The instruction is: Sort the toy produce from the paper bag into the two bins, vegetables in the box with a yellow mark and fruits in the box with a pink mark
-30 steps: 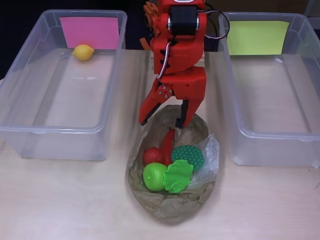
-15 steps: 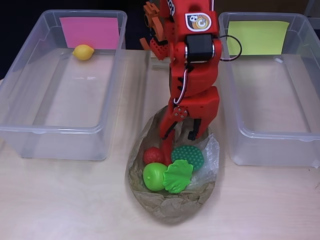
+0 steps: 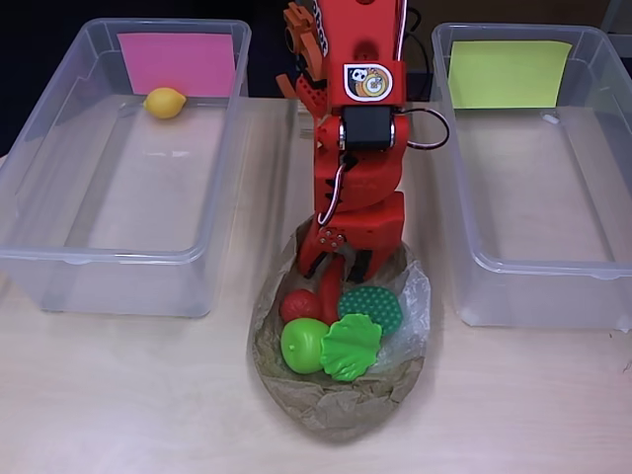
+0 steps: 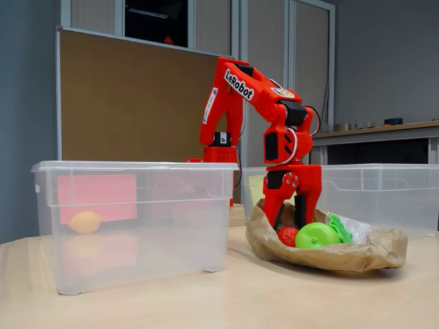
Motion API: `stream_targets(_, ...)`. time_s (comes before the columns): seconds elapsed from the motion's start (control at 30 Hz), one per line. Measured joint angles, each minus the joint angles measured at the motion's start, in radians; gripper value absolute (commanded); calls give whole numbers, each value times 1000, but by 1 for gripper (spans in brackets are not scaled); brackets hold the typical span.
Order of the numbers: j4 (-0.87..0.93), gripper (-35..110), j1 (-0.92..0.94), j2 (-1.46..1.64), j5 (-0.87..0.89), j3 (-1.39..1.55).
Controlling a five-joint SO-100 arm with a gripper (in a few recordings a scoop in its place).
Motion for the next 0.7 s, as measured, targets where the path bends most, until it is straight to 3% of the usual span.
stream_targets(0.33,-11,3,14,-15,-3,0)
stream_targets(0.7,61,1,23,25,-34,-14)
